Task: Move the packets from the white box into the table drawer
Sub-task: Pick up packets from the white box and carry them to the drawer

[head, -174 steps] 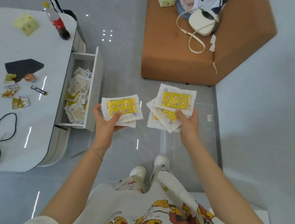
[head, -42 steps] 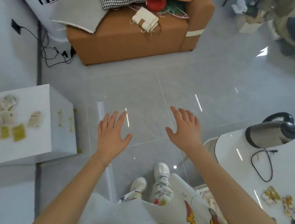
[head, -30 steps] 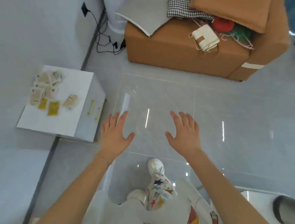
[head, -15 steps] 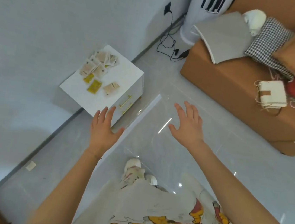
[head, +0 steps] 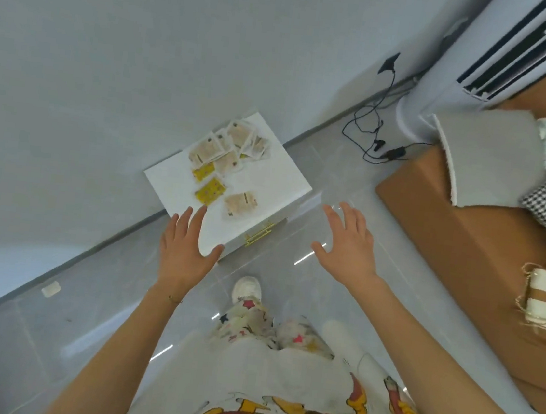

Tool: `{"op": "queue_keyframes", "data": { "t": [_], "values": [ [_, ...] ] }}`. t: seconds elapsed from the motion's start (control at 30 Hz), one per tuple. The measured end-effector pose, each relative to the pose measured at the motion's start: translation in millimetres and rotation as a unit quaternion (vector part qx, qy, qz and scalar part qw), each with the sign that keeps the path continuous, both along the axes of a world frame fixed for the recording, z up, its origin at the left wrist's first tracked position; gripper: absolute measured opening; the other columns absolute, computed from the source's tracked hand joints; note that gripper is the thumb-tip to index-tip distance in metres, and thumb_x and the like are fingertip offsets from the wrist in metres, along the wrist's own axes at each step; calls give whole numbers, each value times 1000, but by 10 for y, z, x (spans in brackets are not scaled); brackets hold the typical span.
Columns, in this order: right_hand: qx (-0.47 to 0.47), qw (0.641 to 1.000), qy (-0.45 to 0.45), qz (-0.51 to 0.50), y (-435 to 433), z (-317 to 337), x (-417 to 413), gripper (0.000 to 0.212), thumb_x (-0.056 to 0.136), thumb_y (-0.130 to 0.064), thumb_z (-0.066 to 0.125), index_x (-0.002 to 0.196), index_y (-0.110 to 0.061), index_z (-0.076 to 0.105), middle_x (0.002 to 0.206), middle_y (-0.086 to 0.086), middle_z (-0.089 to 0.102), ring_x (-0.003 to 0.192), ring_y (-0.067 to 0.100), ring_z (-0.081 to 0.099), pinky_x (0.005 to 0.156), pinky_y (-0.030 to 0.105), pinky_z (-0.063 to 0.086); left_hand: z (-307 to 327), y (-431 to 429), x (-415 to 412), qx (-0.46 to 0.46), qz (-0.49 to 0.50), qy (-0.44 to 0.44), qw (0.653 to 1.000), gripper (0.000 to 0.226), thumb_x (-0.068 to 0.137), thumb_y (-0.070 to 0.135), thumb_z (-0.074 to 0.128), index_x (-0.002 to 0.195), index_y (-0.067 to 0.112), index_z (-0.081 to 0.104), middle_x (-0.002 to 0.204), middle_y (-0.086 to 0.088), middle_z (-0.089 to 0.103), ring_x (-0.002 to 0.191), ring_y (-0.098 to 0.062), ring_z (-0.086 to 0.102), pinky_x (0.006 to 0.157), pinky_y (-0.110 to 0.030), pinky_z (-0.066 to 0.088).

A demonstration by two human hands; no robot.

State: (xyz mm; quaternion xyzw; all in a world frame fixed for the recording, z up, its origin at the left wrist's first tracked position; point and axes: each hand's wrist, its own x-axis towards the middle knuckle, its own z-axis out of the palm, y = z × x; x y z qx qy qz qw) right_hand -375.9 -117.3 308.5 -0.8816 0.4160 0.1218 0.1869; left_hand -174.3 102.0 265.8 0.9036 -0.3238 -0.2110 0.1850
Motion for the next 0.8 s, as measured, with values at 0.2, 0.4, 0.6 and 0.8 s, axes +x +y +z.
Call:
{"op": "queue_keyframes", "data": {
  "t": [0.2,0.4,0.6,0.8],
  "values": [
    [23,999,-25,20,-439,-126,613,74,89,-43,57,151,-25,21,154,7,26,143,29,17,112,45,26,-115,-252,438,2,53,27,998,92,75,72,44,152,26,23,157,-8,27,145,-32,21,117,-51,20],
    [176,984,-22,-34,-809,-864,1367,74,89,-44,59,150,-26,23,153,5,29,140,27,21,111,44,30,-696,-559,675,39,150,98,983,101,70,79,44,152,26,21,156,-3,30,143,-28,28,113,-53,27],
    [312,921,-72,-223,-1325,-1926,2251,68,85,-42,68,143,-23,38,133,8,52,127,28,45,103,40,40,-1620,-1099,899,71,248,155,954,97,79,61,65,153,28,13,161,-8,16,146,-27,19,115,-51,22],
    [250,953,-78,-152,-1702,-2961,3059,85,78,-54,70,146,-22,32,148,9,38,137,31,34,112,49,29,-2592,-1468,1124,113,278,146,943,124,64,74,66,153,30,-9,161,-4,-18,149,-27,-12,115,-58,5]
  ]
}}
